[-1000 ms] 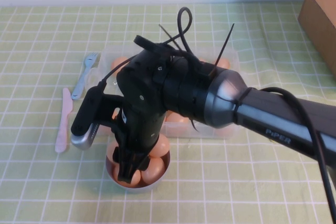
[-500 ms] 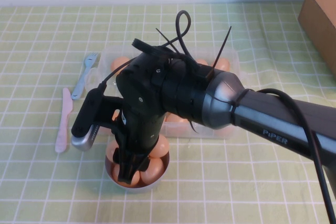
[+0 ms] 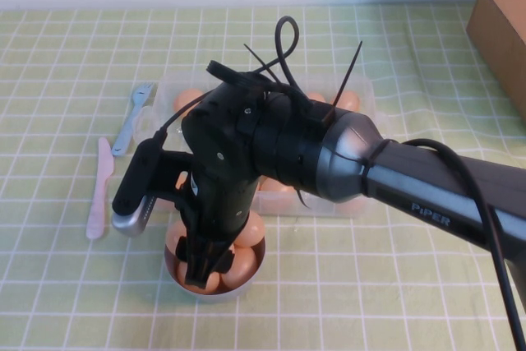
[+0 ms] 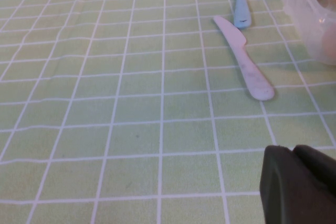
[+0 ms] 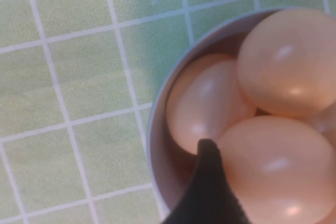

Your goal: Take an egg out of the egg box

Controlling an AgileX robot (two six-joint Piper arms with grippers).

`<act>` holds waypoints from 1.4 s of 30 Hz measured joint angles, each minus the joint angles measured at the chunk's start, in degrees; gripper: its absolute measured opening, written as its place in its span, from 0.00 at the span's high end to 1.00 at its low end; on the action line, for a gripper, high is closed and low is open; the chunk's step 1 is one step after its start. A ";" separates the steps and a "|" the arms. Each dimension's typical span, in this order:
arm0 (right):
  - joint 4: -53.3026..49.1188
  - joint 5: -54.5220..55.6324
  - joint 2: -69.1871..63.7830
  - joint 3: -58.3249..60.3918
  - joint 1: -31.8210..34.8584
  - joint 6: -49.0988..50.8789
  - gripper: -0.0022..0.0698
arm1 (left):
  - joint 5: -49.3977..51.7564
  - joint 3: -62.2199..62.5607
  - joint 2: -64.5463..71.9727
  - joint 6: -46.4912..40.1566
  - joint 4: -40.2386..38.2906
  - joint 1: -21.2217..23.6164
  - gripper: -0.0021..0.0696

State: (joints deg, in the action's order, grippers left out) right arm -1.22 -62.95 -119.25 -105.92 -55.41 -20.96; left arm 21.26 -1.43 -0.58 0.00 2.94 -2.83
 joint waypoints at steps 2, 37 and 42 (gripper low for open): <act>0.00 0.00 0.00 0.00 0.00 0.00 0.33 | 0.00 0.00 0.00 0.30 0.00 0.00 0.98; 1.94 -8.15 32.63 16.44 0.00 13.14 0.98 | 0.00 0.00 0.00 0.00 0.00 0.00 0.98; 2.08 -8.15 39.99 25.48 0.00 13.23 0.99 | 0.00 0.00 0.00 0.00 0.00 0.00 0.98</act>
State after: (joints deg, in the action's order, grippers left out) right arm 0.85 -71.11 -79.26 -80.44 -55.41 -7.73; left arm 21.26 -1.43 -0.58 0.00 2.94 -2.83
